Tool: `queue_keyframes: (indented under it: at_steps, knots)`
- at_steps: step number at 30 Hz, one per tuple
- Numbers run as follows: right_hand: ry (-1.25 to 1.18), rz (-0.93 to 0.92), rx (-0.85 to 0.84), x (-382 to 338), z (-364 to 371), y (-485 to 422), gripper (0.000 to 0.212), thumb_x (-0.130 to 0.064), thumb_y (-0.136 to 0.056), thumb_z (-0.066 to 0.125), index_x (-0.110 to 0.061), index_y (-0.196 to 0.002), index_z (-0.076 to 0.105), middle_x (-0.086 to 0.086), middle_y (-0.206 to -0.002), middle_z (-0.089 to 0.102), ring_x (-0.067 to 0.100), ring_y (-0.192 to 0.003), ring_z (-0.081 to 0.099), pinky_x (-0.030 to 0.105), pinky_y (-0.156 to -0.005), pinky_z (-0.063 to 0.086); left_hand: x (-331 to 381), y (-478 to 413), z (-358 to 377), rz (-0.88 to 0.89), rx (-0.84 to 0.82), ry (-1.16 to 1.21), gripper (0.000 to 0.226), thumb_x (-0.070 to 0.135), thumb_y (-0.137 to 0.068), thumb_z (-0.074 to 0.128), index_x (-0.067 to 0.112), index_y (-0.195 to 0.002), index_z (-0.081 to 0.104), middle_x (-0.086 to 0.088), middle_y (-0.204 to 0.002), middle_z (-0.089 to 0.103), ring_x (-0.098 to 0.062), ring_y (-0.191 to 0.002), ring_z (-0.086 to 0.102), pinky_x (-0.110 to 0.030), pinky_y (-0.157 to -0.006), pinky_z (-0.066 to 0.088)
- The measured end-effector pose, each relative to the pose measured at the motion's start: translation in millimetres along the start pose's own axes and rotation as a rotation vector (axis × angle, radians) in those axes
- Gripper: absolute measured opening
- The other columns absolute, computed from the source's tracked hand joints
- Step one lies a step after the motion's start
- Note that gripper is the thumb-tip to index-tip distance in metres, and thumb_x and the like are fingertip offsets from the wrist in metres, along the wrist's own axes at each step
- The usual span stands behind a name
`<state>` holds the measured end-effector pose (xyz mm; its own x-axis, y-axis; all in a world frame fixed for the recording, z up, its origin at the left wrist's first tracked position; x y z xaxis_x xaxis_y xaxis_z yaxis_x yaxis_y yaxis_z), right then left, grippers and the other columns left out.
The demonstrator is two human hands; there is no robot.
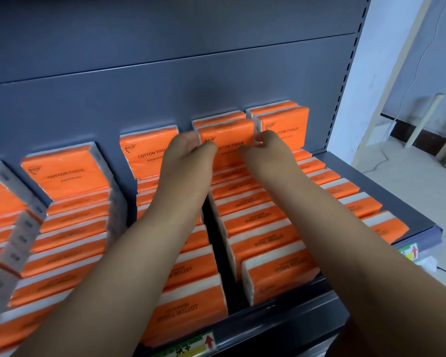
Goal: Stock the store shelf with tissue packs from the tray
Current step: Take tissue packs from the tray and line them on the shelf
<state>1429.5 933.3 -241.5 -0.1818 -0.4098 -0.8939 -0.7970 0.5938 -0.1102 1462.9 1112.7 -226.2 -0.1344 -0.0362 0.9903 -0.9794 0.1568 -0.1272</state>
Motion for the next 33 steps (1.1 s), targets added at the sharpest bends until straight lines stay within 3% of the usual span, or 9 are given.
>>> queue_keyframes:
  at_steps: [2,5,8,10,13,15,19,26,33]
  knots:
    - [0.046,-0.018,-0.002,-2.9,-1.0,5.5,0.027,-0.028,-0.096,0.057,-0.021,-0.121,0.052,-0.012,-0.087,0.053,0.012,-0.080,0.057,0.033,-0.070,0.043,20.4,7.6,2.2,0.157,0.007,-0.156,0.011,0.025,-0.098,0.059,0.035,-0.100,0.055,0.017,-0.101,0.057,-0.001,-0.088,0.054,-0.021,-0.084,0.045]
    - [0.348,-0.182,0.072,-16.5,-2.8,22.4,0.044,-0.040,-0.101,0.054,-0.011,-0.133,0.053,0.006,-0.116,0.061,0.032,-0.108,0.059,0.037,-0.079,0.041,33.6,16.5,5.9,0.351,0.018,-0.458,0.043,0.033,-0.100,0.057,0.031,-0.143,0.051,0.018,-0.139,0.055,-0.002,-0.129,0.050,-0.018,-0.101,0.036]
    - [0.644,-0.372,0.183,-33.0,-1.7,44.9,0.045,-0.048,-0.104,0.045,-0.012,-0.127,0.056,0.012,-0.119,0.063,0.035,-0.106,0.057,0.039,-0.074,0.039,38.8,24.8,5.6,0.513,0.039,-0.641,0.044,0.032,-0.099,0.056,0.026,-0.142,0.050,0.010,-0.139,0.055,-0.014,-0.133,0.048,-0.019,-0.100,0.036]
    - [0.655,-0.422,0.221,-39.8,-2.6,54.4,0.043,-0.048,-0.104,0.043,-0.012,-0.123,0.058,0.012,-0.115,0.065,0.034,-0.102,0.057,0.039,-0.072,0.038,39.1,28.3,4.4,0.560,0.024,-0.743,0.040,0.033,-0.098,0.054,0.019,-0.136,0.053,0.001,-0.133,0.059,-0.026,-0.129,0.050,-0.035,-0.106,0.043]
    - [0.600,-0.467,0.249,-44.1,-2.9,65.3,0.044,-0.046,-0.104,0.041,-0.011,-0.121,0.062,0.012,-0.112,0.066,0.035,-0.102,0.057,0.039,-0.074,0.041,39.3,36.4,-10.2,0.587,0.055,-0.887,0.050,0.036,-0.102,0.053,0.012,-0.146,0.050,-0.005,-0.149,0.053,-0.026,-0.142,0.040,-0.035,-0.121,0.029]
    - [0.537,-0.496,0.231,-47.6,1.1,73.5,0.048,-0.046,-0.101,0.040,-0.009,-0.120,0.063,0.013,-0.111,0.067,0.035,-0.105,0.058,0.042,-0.081,0.047,43.0,44.6,-24.9,0.626,0.090,-0.978,0.056,0.040,-0.101,0.048,0.008,-0.148,0.049,-0.010,-0.151,0.052,-0.030,-0.143,0.041,-0.042,-0.123,0.029]
    - [0.441,-0.561,0.191,-62.2,18.4,95.0,0.047,-0.044,-0.101,0.044,-0.007,-0.121,0.065,0.014,-0.112,0.068,0.037,-0.109,0.061,0.043,-0.088,0.049,41.0,60.2,-62.9,0.601,0.131,-1.070,0.061,0.046,-0.100,0.044,0.008,-0.147,0.049,-0.013,-0.150,0.053,-0.038,-0.143,0.041,-0.049,-0.122,0.029]
    - [0.354,-0.709,0.003,-96.6,78.1,156.5,0.055,-0.046,-0.103,0.042,-0.007,-0.140,0.057,0.013,-0.137,0.062,0.033,-0.129,0.056,0.040,-0.103,0.045,33.2,112.2,-155.9,0.574,0.274,-1.114,0.058,0.043,-0.101,0.046,0.007,-0.145,0.054,-0.011,-0.151,0.054,-0.037,-0.146,0.039,-0.054,-0.119,0.033]
    - [0.255,-0.881,-0.249,-135.5,155.9,255.3,0.061,-0.049,-0.101,0.042,-0.012,-0.149,0.051,0.009,-0.154,0.051,0.027,-0.146,0.042,0.037,-0.120,0.032,17.5,186.5,-260.0,0.355,0.481,-1.285,0.065,0.049,-0.099,0.045,0.011,-0.152,0.045,-0.007,-0.160,0.045,-0.033,-0.148,0.037,-0.055,-0.121,0.028]
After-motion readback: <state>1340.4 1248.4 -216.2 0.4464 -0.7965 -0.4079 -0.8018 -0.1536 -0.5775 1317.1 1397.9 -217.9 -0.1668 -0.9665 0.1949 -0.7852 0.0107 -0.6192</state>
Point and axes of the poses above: each hand's wrist, its own y-axis away from the middle knuckle, its own z-axis out of the palm, x = y × z, the point moved 8 cm from there along -y, towards the middle knuckle
